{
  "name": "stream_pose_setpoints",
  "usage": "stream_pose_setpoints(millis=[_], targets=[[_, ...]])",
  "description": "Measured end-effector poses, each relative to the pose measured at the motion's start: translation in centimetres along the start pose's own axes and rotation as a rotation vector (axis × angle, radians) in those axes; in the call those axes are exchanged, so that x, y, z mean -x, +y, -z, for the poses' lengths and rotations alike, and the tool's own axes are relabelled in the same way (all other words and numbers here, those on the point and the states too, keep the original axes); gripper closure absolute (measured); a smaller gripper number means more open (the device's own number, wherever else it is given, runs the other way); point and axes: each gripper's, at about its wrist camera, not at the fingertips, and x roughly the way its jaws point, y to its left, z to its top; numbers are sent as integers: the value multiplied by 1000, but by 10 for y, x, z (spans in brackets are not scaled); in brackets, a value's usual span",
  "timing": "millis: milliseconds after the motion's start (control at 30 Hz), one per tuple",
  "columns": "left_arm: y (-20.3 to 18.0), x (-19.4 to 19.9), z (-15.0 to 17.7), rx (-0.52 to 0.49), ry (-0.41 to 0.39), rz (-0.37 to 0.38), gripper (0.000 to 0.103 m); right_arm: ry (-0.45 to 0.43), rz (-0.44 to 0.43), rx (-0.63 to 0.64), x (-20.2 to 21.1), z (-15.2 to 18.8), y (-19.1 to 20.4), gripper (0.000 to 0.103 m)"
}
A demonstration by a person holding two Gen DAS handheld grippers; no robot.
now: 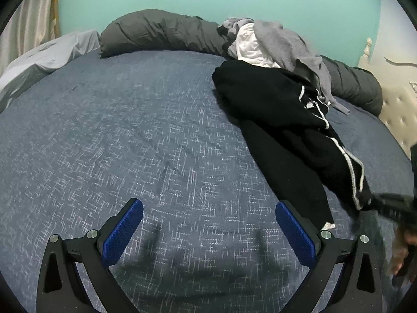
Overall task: Fold clothes
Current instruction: 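Pull the black hoodie out of the pile with the right gripper, spreading it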
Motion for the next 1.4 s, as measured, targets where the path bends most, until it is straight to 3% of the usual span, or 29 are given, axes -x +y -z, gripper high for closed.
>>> stream_pose_setpoints(millis=[167,367,400,467,500,667,800,867,933,967,1133,1400], targets=[[1,3,3,-8,-1,1,0,25,-53,-9,7,17,3,100],[7,-1,1,16,4,0,0,-126,6,-126,46,-3,-22,98],[7,-2,0,17,5,1,0,-141,20,-151,47,-9,-28,93],[6,-3,0,16,6,0,0,-162,50,-203,45,-21,-40,69],[5,-3,0,15,8,0,0,-173,65,-229,44,-27,-46,52],[1,-5,0,-5,11,-5,0,-114,85,-305,3,-53,-60,49],[0,-6,0,-12,12,-3,0,-53,91,-247,-26,-63,-52,49],[1,-7,-1,-15,16,1,0,-33,77,-213,-33,-62,-46,59],[1,-7,0,-16,19,15,0,-28,60,-182,-35,-59,-39,88],[0,-7,0,-16,19,21,0,-30,53,-165,-33,-56,-35,94],[-2,1,-2,-38,4,21,0,-51,12,-70,-9,-44,-12,99],[-1,49,-4,-43,-44,32,0,-65,-23,128,65,-4,35,102]])
